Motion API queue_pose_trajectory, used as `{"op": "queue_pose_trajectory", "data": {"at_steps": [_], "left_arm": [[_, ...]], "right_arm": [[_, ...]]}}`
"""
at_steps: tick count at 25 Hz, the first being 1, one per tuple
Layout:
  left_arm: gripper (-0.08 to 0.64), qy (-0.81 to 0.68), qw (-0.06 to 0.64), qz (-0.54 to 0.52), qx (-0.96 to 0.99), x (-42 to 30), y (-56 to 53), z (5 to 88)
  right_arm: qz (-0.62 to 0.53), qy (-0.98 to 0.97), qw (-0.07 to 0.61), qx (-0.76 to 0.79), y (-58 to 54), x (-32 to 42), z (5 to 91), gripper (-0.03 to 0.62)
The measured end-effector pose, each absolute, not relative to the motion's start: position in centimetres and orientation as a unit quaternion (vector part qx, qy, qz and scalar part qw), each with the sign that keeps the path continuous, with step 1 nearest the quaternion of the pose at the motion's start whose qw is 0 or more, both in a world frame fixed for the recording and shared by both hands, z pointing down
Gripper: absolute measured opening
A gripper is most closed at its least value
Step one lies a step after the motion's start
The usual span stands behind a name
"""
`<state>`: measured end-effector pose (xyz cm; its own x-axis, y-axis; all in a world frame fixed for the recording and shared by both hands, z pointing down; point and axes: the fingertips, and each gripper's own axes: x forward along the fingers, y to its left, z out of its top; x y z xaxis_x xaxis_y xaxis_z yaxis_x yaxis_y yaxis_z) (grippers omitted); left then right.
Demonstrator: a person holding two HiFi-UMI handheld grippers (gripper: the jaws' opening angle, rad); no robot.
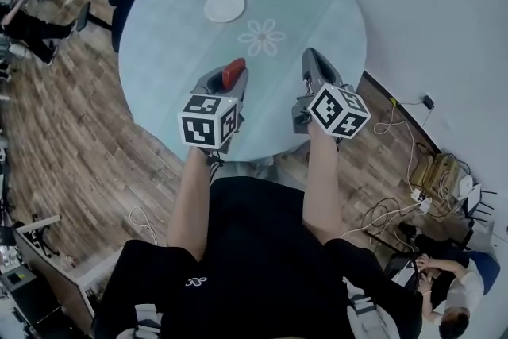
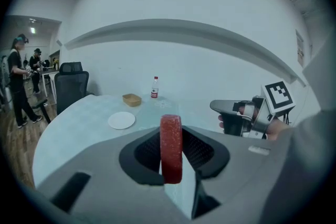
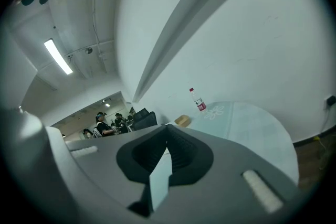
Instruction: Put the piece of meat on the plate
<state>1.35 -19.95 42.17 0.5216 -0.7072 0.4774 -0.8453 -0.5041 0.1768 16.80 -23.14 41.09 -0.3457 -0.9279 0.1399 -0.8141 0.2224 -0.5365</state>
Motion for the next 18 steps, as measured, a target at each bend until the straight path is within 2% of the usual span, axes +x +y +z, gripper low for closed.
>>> {"op": "queue_pose_trajectory", "data": {"at_steps": [6,18], "left_arm": [[0.087,-0.452,0.213,0.153,0.853,2.1,-21.7,41.9],[0.087,-0.492,0.280,0.163,0.808,-1.0,-25.6,46.6]], "right_arm": [[-0.254,0.791,0.084,-0.550,-23.8,15.8,40.5,0.006],[-0.303,0.797,0.021,-0.523,-26.8,13.7,46.3,0.006]]}}
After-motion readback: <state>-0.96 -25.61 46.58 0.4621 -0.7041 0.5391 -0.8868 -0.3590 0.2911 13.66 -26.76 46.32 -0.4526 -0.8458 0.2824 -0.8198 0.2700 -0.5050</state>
